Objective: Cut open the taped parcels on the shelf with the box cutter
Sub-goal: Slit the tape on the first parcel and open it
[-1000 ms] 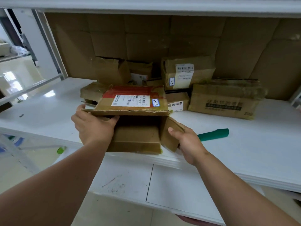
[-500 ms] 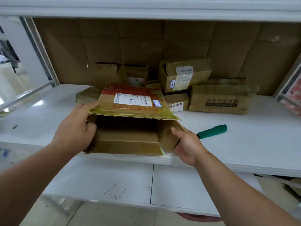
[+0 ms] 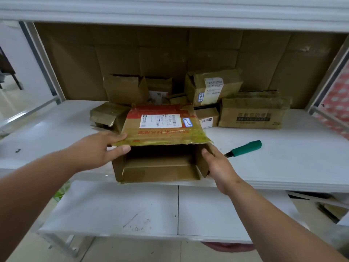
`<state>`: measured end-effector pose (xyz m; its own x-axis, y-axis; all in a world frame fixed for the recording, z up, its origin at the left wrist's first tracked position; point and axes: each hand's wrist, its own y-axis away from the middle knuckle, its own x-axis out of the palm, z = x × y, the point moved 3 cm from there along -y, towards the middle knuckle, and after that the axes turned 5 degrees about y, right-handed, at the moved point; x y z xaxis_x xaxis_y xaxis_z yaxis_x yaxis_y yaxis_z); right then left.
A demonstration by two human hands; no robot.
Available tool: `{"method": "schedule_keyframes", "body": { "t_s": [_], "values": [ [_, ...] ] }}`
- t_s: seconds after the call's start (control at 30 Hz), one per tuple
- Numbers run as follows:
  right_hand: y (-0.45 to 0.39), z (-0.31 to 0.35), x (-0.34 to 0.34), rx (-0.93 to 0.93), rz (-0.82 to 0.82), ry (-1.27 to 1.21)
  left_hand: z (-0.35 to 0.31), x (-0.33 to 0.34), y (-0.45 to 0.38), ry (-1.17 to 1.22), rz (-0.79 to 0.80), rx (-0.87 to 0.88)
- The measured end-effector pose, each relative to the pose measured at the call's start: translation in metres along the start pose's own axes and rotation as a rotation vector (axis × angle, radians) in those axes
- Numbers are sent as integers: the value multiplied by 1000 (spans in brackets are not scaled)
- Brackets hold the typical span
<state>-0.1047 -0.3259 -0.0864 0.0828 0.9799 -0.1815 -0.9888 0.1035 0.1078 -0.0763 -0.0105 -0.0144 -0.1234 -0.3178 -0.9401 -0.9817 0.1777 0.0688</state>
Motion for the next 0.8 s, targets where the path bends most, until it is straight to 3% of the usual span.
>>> {"method": "schedule_keyframes", "body": {
  "t_s": [0.2,0.27,0.37,0.47,0.53,0.67,0.8],
  "values": [
    [10,3,-15,105,136,-42,-9,-21,0,509,172,-147],
    [16,7,-13,99,185,-30,-8,-29,-4,342,110,-101],
    [19,14,1,50,217,21,-38,-32,-5,-146,-21,26],
    [21,20,18,-9,239,100,-73,-8,1,-290,123,180],
    [23,22,24,-46,303,153,-84,11,6,-420,117,207],
    [27,17,13,14,439,67,-81,12,6,-285,-49,347],
    [9,13,-11,40,160,23,-71,1,9,-94,81,419]
  ]
}}
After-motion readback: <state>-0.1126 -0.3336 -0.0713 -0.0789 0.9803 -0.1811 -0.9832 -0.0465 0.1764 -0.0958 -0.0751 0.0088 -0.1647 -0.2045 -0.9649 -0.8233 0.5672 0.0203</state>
